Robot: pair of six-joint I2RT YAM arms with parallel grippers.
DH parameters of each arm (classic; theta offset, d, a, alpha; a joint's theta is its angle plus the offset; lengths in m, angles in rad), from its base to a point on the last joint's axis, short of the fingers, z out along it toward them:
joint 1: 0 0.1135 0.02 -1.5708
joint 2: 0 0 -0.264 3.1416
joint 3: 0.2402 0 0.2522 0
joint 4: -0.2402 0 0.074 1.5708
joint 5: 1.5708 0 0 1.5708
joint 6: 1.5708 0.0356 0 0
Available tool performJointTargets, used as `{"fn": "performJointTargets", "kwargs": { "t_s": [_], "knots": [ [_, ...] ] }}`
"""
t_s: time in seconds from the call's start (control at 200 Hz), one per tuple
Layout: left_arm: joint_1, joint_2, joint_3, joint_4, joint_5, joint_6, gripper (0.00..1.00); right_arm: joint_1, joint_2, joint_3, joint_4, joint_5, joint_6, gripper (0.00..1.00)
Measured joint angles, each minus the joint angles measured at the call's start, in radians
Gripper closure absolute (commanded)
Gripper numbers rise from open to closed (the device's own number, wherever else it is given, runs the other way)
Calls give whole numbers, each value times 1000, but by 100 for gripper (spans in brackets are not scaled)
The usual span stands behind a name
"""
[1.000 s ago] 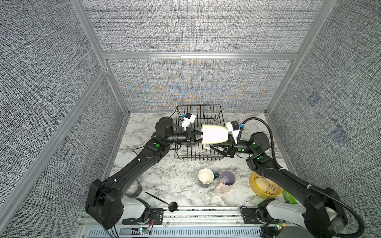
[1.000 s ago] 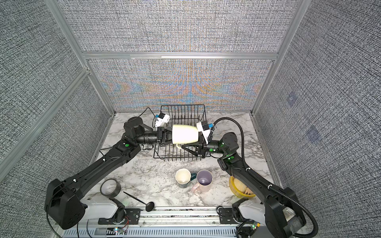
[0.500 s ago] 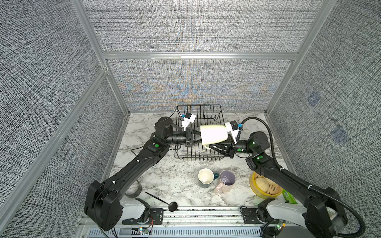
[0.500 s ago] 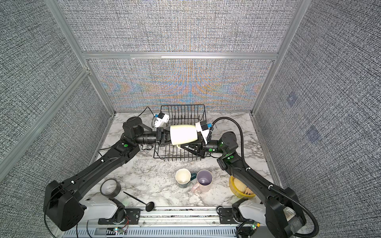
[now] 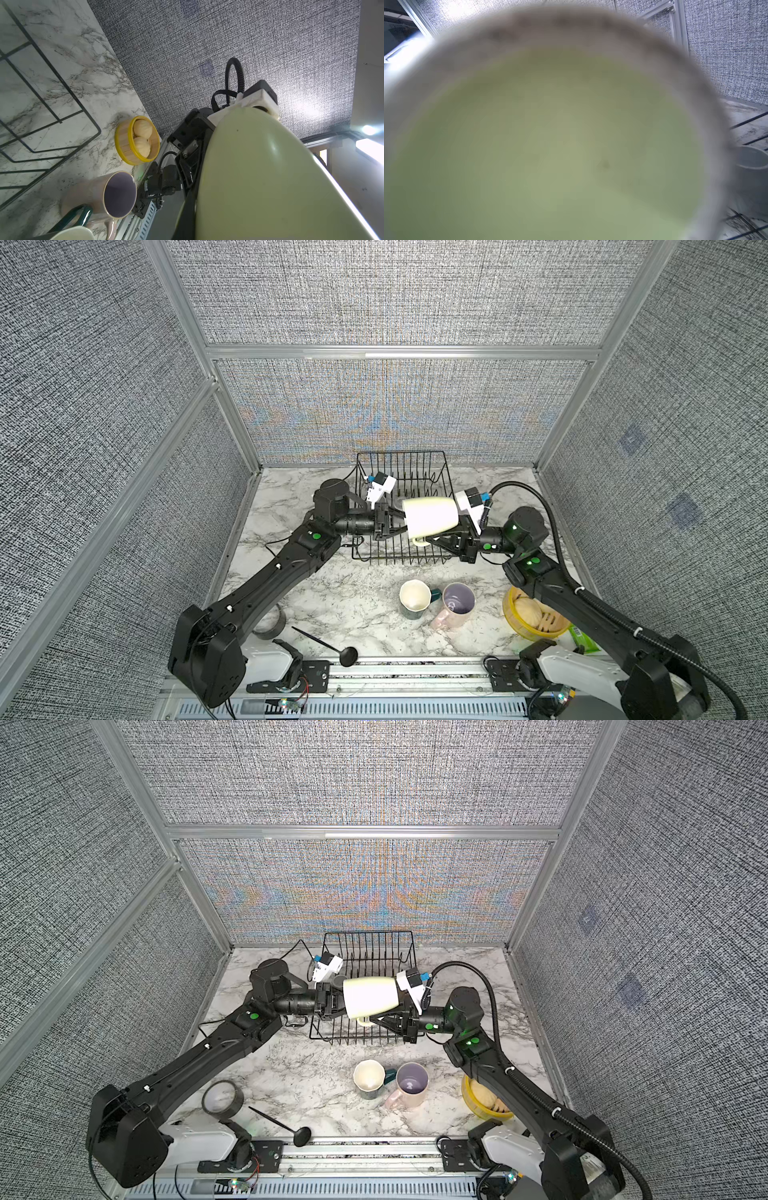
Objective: Load cups into a dish rack
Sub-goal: Pick up the cup from the center of the table.
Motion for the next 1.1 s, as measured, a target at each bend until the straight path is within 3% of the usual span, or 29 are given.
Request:
{"fn": "performJointTargets", "kwargs": {
  "t_s": [0.335, 0.435, 0.6, 0.84, 1.101],
  "knots": [
    [0, 6, 14, -46, -1, 25, 100, -1, 16, -24, 56, -8, 34, 100],
    [3, 13, 19, -52, -2, 27, 71, -2, 29, -15, 54, -10, 39, 100],
    [5, 34, 26, -97, -12, 65, 55, 2, 48, 1, 47, -21, 56, 100],
    [38, 11, 45, -254, -93, 150, 38, -1, 70, 14, 10, 46, 45, 100],
    [110, -84, -1, -384, -251, 220, 36, -7, 60, 61, -177, 183, -95, 100]
  ]
}}
